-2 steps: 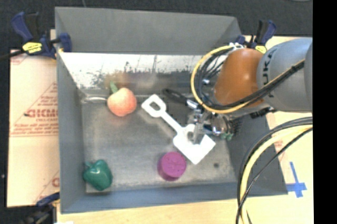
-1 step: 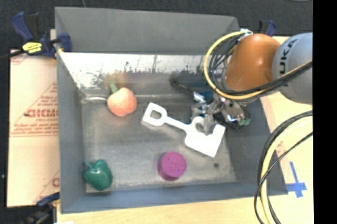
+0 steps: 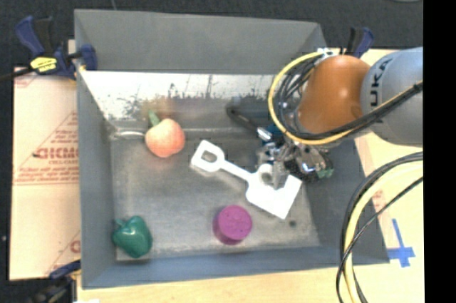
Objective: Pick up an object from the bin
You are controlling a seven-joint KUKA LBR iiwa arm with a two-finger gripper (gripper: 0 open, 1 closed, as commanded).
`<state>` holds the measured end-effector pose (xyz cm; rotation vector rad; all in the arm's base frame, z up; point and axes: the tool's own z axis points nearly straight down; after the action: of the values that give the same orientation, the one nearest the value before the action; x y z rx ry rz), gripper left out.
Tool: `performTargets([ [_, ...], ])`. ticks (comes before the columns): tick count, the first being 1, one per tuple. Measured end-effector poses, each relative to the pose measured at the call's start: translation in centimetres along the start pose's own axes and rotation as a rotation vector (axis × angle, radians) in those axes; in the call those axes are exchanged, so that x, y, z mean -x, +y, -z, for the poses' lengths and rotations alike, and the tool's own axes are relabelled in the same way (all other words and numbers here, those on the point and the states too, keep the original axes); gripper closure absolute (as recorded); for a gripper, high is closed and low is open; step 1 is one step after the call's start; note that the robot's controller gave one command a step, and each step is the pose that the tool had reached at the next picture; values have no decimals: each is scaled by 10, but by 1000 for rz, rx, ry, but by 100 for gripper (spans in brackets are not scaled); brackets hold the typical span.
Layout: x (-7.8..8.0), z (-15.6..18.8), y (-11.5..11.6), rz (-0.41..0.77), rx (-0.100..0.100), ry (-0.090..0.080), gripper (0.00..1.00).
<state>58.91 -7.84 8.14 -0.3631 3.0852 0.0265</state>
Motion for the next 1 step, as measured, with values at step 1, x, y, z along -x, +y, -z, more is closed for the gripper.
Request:
performTargets([
  [1, -31, -6, -35, -75, 20, -2, 100],
])
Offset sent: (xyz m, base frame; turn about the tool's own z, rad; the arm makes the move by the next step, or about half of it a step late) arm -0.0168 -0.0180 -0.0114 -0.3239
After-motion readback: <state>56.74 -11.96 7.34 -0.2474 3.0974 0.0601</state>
